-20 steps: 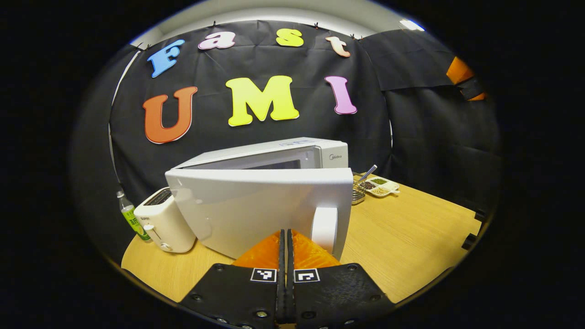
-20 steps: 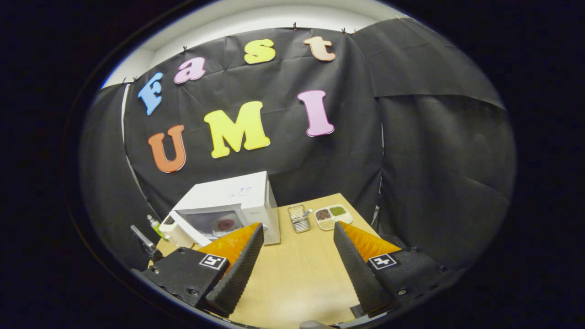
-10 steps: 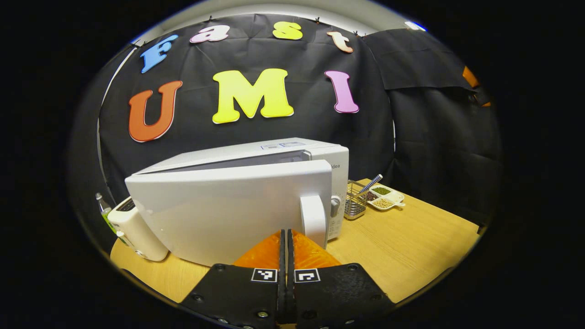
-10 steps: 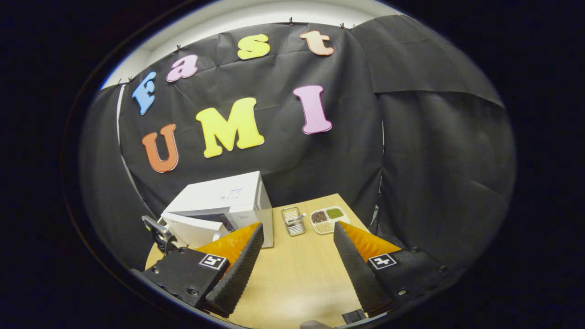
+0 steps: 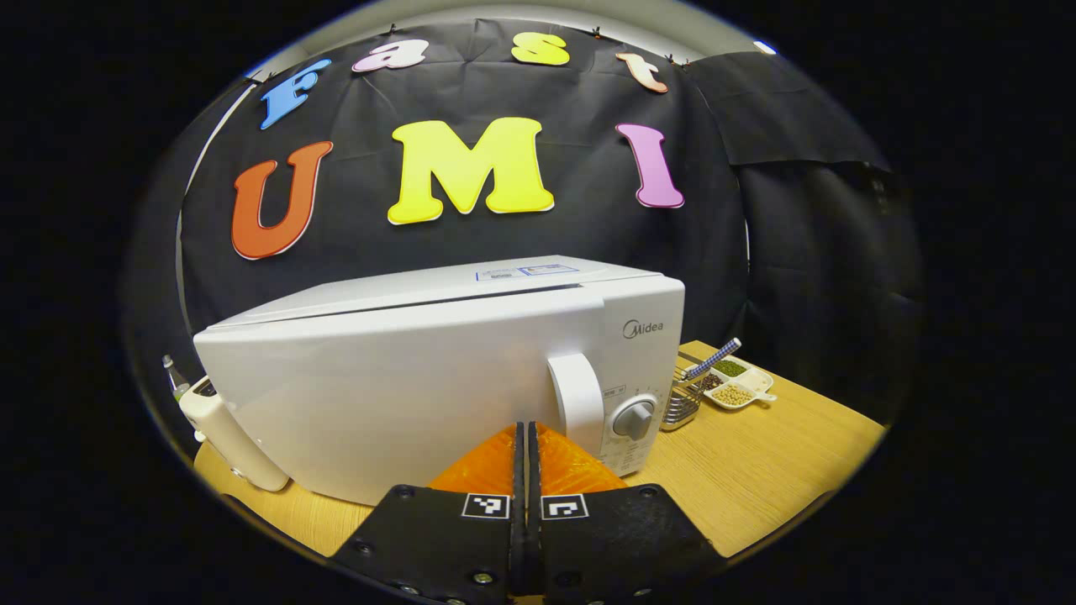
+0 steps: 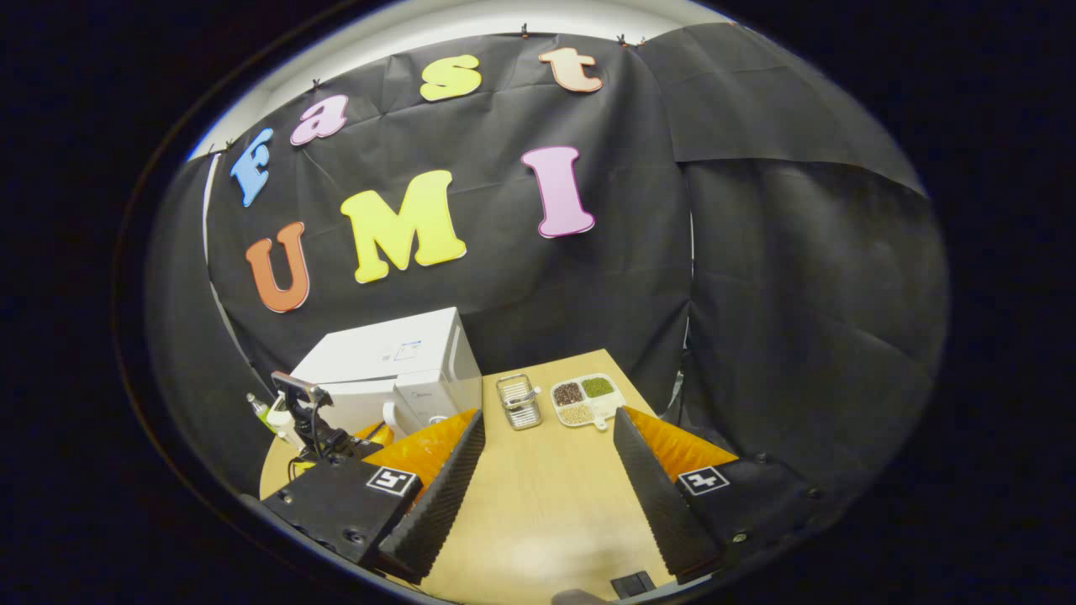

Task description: Open the microwave oven with the left hand, put the food in, and close the microwave oven.

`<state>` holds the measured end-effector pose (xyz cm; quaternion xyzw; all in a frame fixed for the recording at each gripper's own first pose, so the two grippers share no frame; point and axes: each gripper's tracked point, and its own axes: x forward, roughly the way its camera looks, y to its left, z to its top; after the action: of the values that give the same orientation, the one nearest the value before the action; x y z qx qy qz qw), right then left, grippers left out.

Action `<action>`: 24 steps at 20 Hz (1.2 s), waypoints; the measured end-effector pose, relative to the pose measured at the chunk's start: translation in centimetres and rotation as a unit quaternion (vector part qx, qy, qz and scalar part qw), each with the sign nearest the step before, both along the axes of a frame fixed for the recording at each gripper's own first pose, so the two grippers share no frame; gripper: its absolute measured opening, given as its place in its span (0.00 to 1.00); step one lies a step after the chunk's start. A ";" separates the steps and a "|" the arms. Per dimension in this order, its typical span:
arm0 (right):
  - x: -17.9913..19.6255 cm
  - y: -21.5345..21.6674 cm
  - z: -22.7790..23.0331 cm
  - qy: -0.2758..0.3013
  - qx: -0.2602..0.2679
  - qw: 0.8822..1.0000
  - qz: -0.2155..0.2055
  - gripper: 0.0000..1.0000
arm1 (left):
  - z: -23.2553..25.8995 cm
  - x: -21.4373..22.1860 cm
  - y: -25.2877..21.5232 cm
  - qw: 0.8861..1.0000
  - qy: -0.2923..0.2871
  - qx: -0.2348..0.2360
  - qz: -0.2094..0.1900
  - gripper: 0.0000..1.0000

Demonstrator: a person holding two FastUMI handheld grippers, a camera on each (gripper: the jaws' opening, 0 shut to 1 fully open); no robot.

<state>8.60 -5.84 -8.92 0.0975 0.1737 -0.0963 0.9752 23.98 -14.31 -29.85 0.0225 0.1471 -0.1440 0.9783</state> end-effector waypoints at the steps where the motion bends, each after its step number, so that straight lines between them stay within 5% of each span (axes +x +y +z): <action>1: 0.1 -0.1 -0.1 0.000 0.000 1.000 0.000 0.98 | -0.2 0.1 0.0 1.000 0.004 -0.003 0.002 0.00; 3: 0.4 -0.2 -0.2 0.001 0.000 1.000 0.001 0.91 | -0.3 0.1 -0.1 1.000 0.007 -0.005 0.004 0.00; 4: 0.5 -0.3 -0.5 0.003 0.001 1.000 0.000 0.98 | -0.3 0.1 -0.1 1.000 0.005 -0.003 0.005 0.00; 12: 1.5 1.4 -1.3 0.010 0.014 1.000 0.018 0.98 | -0.5 1.6 -0.6 0.999 0.020 -0.002 0.025 0.00; 17: 1.5 3.0 -0.6 -0.003 -0.016 0.999 0.033 0.98 | -1.0 -2.3 1.4 0.997 0.046 0.016 0.056 0.01; 18: 1.4 3.3 -0.1 -0.009 -0.026 0.999 0.036 0.98 | -1.2 -4.1 2.4 0.997 0.046 0.027 0.058 0.07; 20: 1.2 4.4 0.3 -0.018 -0.037 0.998 0.043 0.98 | -1.3 -7.2 3.2 0.997 0.046 0.030 0.047 0.92; 24: 0.5 6.3 0.4 -0.030 -0.042 0.997 0.049 0.98 | -0.9 -13.6 6.5 0.995 0.080 0.035 0.057 0.97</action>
<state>9.12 0.46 -8.57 0.0508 0.1448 -0.0529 0.9867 10.35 -7.77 -30.78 0.0369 0.2306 -0.0841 0.9687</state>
